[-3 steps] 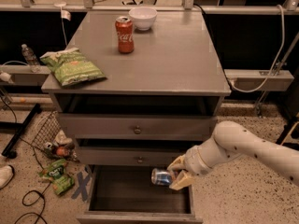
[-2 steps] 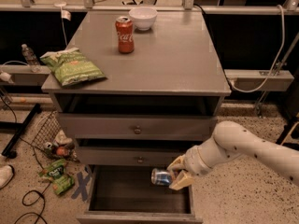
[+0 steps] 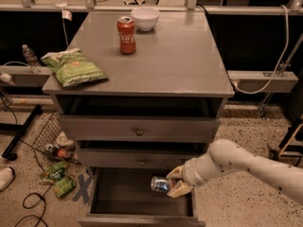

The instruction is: Place redbull can into bottom drawer

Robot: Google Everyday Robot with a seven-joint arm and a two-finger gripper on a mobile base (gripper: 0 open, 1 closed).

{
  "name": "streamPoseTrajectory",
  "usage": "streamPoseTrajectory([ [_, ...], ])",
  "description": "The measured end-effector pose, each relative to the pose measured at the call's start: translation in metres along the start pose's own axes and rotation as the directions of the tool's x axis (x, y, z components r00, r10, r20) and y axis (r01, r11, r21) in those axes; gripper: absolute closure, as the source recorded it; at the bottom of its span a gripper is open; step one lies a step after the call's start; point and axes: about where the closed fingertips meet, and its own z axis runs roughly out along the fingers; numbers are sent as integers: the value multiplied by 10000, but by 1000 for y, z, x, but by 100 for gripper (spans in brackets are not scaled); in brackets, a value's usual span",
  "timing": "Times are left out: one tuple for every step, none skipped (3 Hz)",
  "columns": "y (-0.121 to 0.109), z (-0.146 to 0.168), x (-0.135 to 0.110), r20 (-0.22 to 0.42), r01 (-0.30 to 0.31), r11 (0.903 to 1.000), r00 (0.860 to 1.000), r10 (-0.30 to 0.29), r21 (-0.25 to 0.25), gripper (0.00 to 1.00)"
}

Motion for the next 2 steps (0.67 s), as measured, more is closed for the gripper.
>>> streamPoseTrajectory([
  [-8,30,21,277,75,9996,9996,-83,267,100],
  [-13,63,40,540,193,9990,9983,-215,411,100],
])
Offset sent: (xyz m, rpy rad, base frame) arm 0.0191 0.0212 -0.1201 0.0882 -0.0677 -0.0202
